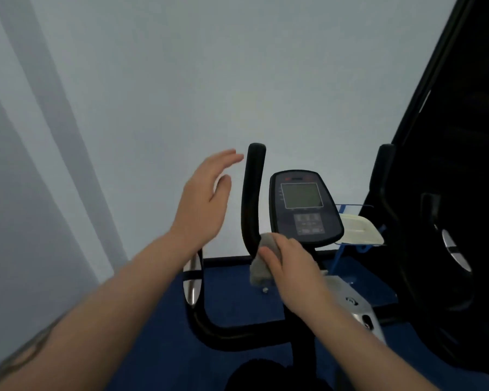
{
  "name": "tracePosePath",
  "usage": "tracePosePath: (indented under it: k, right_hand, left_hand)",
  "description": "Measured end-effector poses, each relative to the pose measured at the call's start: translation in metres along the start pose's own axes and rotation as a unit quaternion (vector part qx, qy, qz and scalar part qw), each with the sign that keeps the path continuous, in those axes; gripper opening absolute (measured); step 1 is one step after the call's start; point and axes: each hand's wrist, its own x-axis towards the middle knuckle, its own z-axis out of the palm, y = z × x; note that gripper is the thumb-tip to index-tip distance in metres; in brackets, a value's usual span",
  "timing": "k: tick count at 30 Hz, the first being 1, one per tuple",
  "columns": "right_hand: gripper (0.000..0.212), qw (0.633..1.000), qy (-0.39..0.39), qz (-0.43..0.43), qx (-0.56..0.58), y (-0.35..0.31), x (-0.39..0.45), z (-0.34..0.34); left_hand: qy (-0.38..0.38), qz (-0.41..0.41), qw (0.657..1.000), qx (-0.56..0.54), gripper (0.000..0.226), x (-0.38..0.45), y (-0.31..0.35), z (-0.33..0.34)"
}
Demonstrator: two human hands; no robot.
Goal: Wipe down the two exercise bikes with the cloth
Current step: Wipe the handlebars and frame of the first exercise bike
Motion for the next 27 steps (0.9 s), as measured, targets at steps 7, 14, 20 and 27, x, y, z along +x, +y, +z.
tracePosePath:
  k: [7,14,20,27]
  right_hand:
    - [0.031,0.973,0.187,0.024,0.135,-0.029,0.055,0.004]
    - [0.029,0.990,0.064,0.057,0.114,-0.005,0.056,-0.004]
    - [0.033,0.933,0.191,-0.020,0.305,-0.051,0.107,-0.002]
    - [0.016,0.972,0.130,-0.034,0.190,-0.011,0.092,0.007]
  left_hand:
    - [-0.196,0.101,0.972,0.079,0.037,0.066,-0.010,0.018]
    - [-0.223,0.052,0.973,-0.002,0.026,0.104,-0.019,0.004]
    - [-0.205,0.018,0.977,-0.062,0.027,0.104,-0.020,0.004]
    - [-0.163,0.037,0.982,-0.092,0.032,0.086,-0.026,0.014]
